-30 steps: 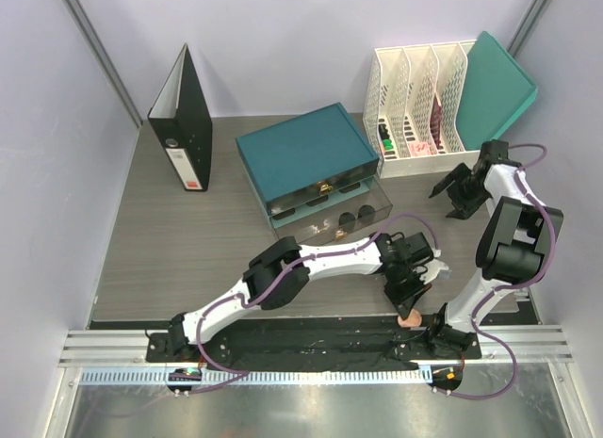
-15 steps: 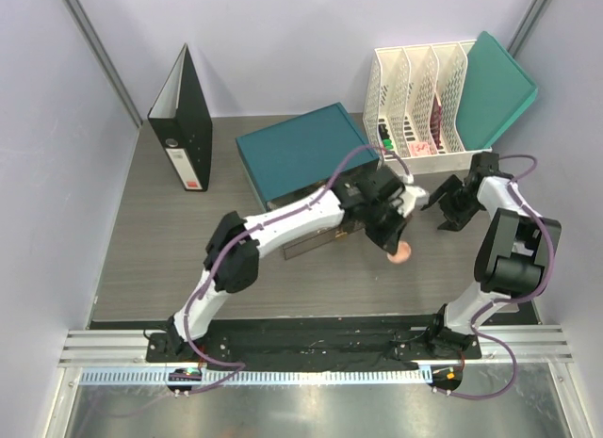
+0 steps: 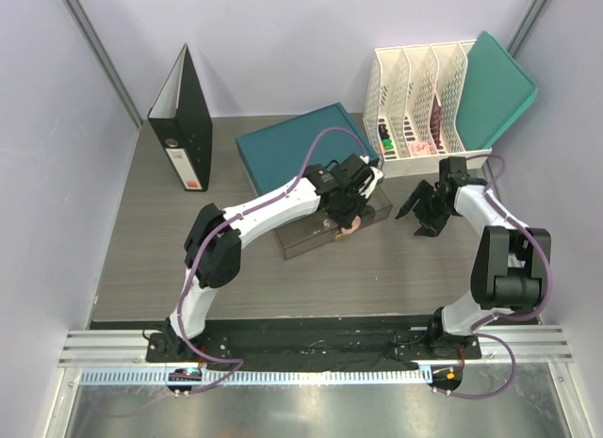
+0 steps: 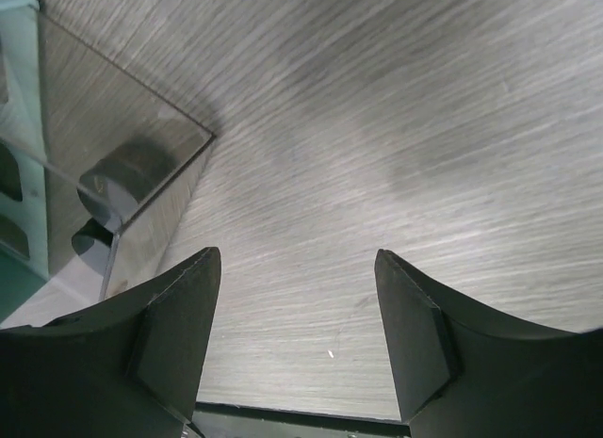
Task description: Organize the makeup
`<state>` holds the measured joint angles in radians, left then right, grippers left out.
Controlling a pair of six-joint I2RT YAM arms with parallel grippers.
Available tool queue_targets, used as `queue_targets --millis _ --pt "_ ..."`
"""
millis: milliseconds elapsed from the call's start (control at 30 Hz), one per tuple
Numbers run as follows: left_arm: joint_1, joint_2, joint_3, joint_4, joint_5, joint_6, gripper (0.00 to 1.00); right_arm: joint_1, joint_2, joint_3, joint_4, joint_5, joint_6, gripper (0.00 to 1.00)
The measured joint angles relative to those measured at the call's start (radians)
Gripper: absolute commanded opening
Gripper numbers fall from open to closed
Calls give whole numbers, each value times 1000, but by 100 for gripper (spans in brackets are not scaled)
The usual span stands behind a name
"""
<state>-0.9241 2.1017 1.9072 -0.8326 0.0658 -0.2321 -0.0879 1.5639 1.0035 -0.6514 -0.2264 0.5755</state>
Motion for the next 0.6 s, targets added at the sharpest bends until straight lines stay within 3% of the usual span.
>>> queue_targets --millis 400,500,533,600 --pt "22 -89 -68 1 -250 -31 0 167 -124 -156 1 23 58 72" --pt "24 -87 -63 -18 -280 -29 27 222 -124 -178 0 32 76 72" --pt "24 -84 -56 -28 -286 -29 52 237 -124 -179 -2 36 80 72" --pt "24 -73 -38 -48 -290 -20 78 263 -124 -179 0 46 85 71"
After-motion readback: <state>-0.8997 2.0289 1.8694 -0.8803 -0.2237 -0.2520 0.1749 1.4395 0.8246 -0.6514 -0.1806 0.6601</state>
